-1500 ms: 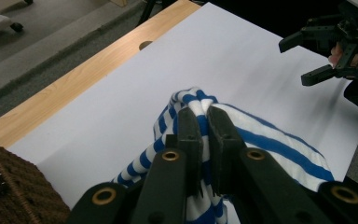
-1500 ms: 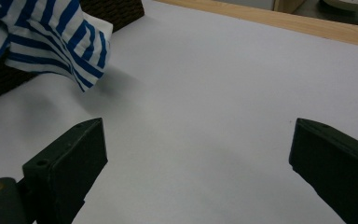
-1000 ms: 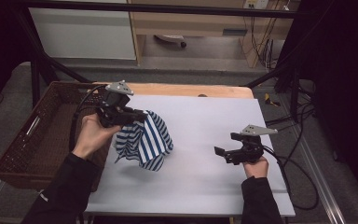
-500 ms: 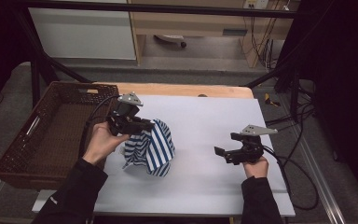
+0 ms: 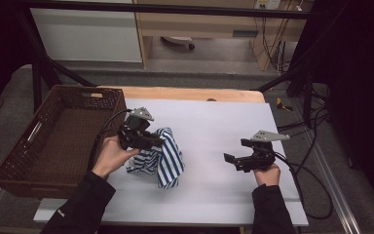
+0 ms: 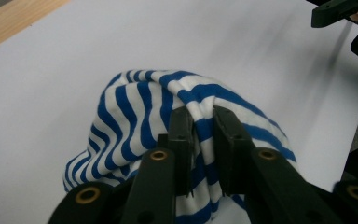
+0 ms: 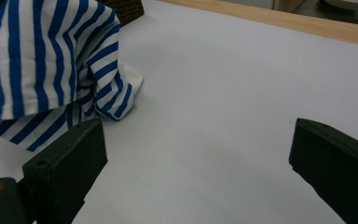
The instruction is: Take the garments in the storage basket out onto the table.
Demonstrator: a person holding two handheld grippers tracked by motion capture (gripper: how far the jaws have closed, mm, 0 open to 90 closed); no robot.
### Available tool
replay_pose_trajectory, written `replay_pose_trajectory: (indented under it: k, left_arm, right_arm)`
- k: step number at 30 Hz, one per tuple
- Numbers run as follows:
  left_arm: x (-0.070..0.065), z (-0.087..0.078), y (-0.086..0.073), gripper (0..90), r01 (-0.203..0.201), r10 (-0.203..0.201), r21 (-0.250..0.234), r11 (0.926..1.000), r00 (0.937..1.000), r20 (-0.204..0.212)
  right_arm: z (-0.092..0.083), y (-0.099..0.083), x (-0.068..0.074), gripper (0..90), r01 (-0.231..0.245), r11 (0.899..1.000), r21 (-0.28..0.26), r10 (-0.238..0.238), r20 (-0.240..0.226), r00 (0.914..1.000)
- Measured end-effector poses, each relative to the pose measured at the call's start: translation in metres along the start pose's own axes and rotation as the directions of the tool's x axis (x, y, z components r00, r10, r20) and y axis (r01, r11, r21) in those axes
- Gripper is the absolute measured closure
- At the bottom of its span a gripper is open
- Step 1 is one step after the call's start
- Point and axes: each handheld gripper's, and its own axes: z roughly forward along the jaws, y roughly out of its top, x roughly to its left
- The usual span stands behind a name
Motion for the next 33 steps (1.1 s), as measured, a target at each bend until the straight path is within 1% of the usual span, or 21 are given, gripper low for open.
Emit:
replay_pose_trajectory:
  k: [4, 5, 8, 10, 11, 13, 16, 20, 23, 25, 27, 30, 33]
  left_arm:
    - [0.001, -0.002, -0.003, 55.4, 0.005, -0.005, -0.006, 1.0000, 0.9997, -0.025]
    - [0.002, -0.004, -0.004, 52.7, 0.010, -0.010, -0.013, 0.9999, 0.9997, -0.022]
    - [0.006, -0.009, -0.007, 39.8, 0.027, -0.027, -0.022, 0.9994, 0.9995, -0.014]
    - [0.008, -0.013, -0.009, 30.8, 0.031, -0.031, -0.028, 0.9991, 0.9994, -0.013]
    - [0.008, -0.015, -0.010, 27.9, 0.033, -0.034, -0.027, 0.9991, 0.9993, -0.016]
    - [0.009, -0.019, -0.012, 22.1, 0.026, -0.027, -0.027, 0.9993, 0.9988, -0.040]
    - [0.008, -0.026, -0.017, 13.2, 0.022, -0.023, -0.020, 0.9996, 0.9958, -0.088]
    - [0.011, -0.036, -0.024, 8.9, 0.031, -0.034, -0.031, 0.9990, 0.9937, -0.107]
    - [0.013, -0.042, -0.032, 7.5, 0.035, -0.041, -0.053, 0.9980, 0.9922, -0.118]
    - [0.014, -0.046, -0.037, 5.7, 0.036, -0.044, -0.060, 0.9976, 0.9892, -0.140]
    - [0.016, -0.049, -0.042, 5.1, 0.042, -0.052, -0.070, 0.9967, 0.9873, -0.150]
    - [0.019, -0.055, -0.051, 5.1, 0.057, -0.071, -0.094, 0.9940, 0.9854, -0.155]
    - [0.023, -0.059, -0.062, 5.1, 0.065, -0.082, -0.100, 0.9928, 0.9812, -0.174]
  right_arm:
    - [0.000, 0.000, 0.000, 4.5, 0.001, 1.000, -0.003, -0.001, 0.000, 1.0000]
    - [0.000, 0.000, 0.000, 4.5, 0.001, 1.000, -0.003, -0.001, 0.000, 1.0000]
    - [0.000, 0.000, 0.000, 4.5, 0.000, 1.000, -0.002, 0.000, -0.001, 1.0000]
    - [0.000, 0.000, 0.000, 4.5, 0.001, 1.000, -0.001, -0.001, -0.001, 1.0000]
    - [0.000, 0.000, 0.000, 4.5, 0.002, 1.000, -0.002, -0.002, -0.002, 1.0000]
    - [0.000, 0.000, 0.000, 4.5, -0.001, 1.000, -0.003, 0.001, -0.001, 1.0000]
    - [0.000, 0.000, 0.000, 4.5, 0.001, 1.000, -0.002, -0.001, -0.002, 1.0000]
    - [0.000, 0.000, 0.000, 4.5, 0.003, 1.000, -0.002, -0.003, -0.002, 1.0000]
    - [0.000, 0.000, 0.000, 4.5, 0.001, 1.000, -0.002, -0.001, -0.002, 1.0000]
    - [0.000, 0.000, 0.000, 4.5, -0.002, 1.000, -0.003, 0.002, -0.001, 1.0000]
    - [0.000, 0.000, 0.000, 4.5, 0.001, 1.000, -0.002, -0.001, -0.002, 1.0000]
    - [0.000, 0.000, 0.000, 4.5, 0.002, 1.000, -0.002, -0.002, -0.002, 1.0000]
    - [0.001, 0.000, 0.000, 4.5, 0.002, 1.000, -0.002, -0.002, -0.001, 1.0000]
